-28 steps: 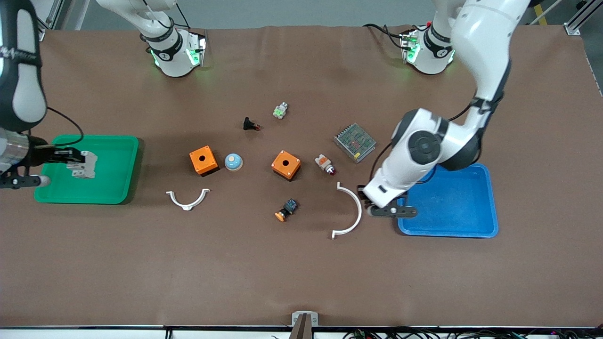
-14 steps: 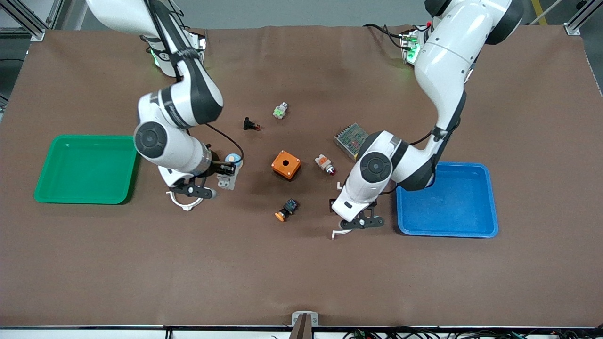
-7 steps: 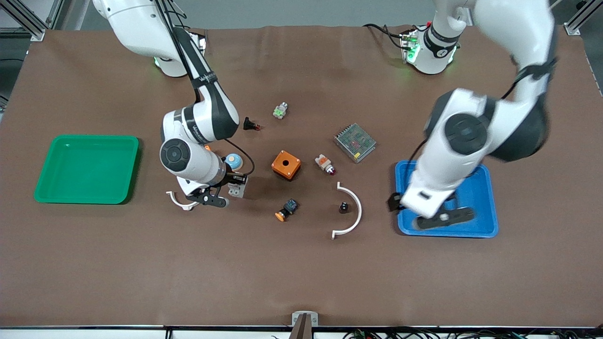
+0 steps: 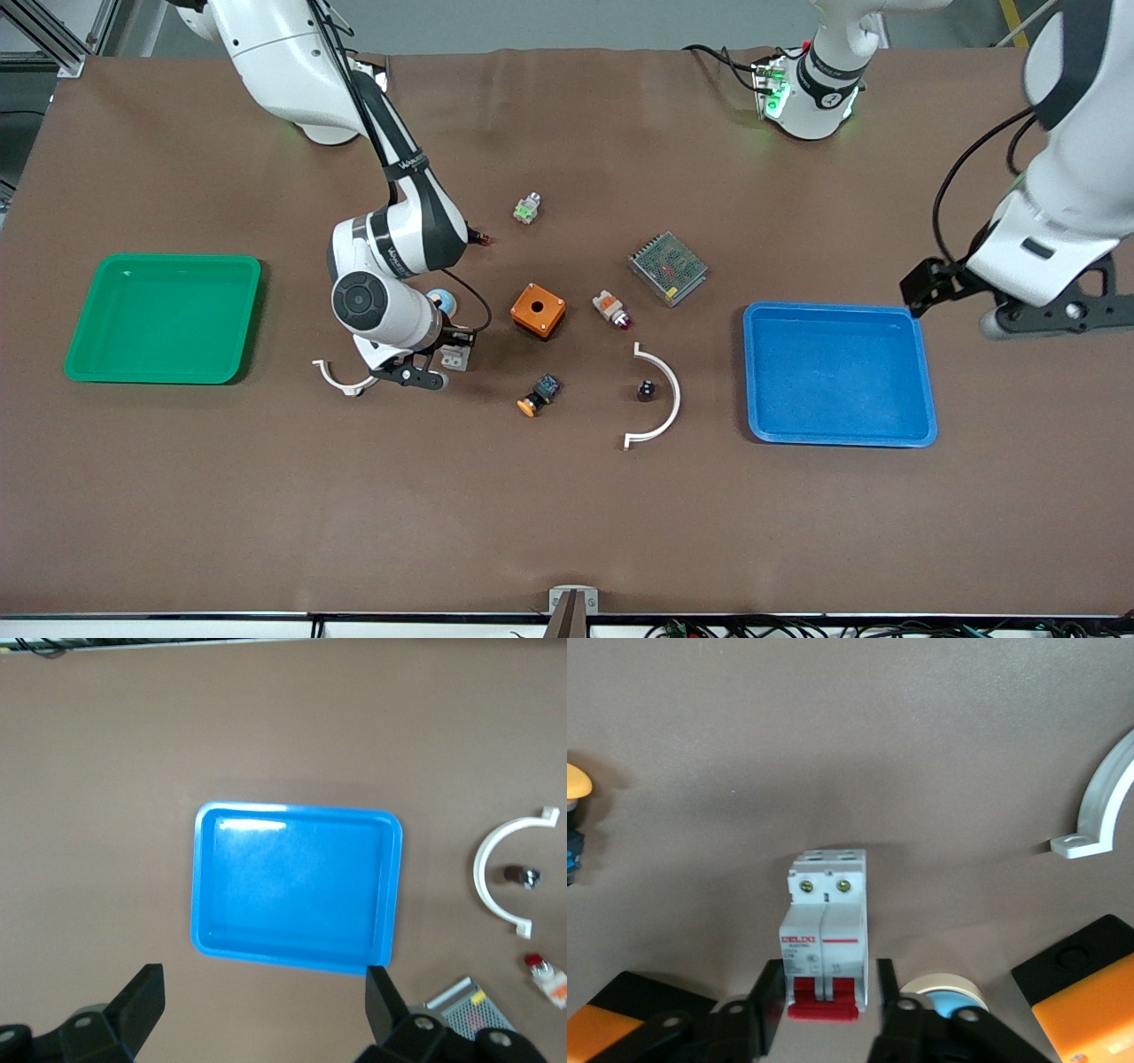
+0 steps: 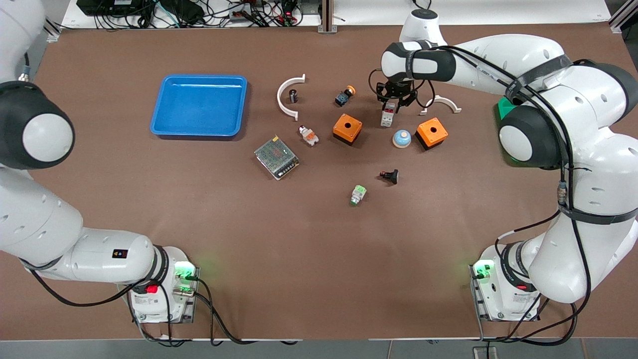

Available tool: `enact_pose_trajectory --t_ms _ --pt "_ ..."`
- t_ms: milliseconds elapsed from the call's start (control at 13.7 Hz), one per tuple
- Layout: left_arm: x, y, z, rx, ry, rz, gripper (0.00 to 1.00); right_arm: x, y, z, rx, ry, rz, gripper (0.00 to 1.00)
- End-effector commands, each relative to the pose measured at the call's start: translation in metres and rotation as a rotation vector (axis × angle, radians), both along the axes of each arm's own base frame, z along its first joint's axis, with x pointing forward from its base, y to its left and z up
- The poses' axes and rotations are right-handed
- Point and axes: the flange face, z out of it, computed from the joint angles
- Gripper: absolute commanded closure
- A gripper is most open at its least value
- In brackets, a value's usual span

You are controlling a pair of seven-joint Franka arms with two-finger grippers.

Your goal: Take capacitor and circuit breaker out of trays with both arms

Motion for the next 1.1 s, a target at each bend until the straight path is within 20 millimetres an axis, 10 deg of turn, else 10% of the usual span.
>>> enact_pose_trajectory --t_ms 0,293,585,805,1024 --pt "-0.032 0.028 0.015 -0.049 0.026 -0.025 0.00 -0.005 0.001 0.038 0.024 0.029 -0.001 0.00" --pt "-0.067 0.034 0.028 -0.052 0.019 -0.023 0.00 -0.039 -0.043 0.164 0.031 0.043 0.046 0.00" --pt "-0.074 0.034 0.032 -0.053 0.024 -0.022 0.00 -0.083 -0.109 0.226 -0.003 -0.002 0.060 0.00" --pt "-0.079 0.026 0.035 -0.054 0.026 -0.030 0.00 -0.062 -0.165 0.274 -0.064 -0.038 0.079 0.00" --pt "-0.081 0.013 0.037 -0.078 0.025 -0.041 0.00 -0.030 -0.265 0.319 -0.035 -0.128 0.137 0.00"
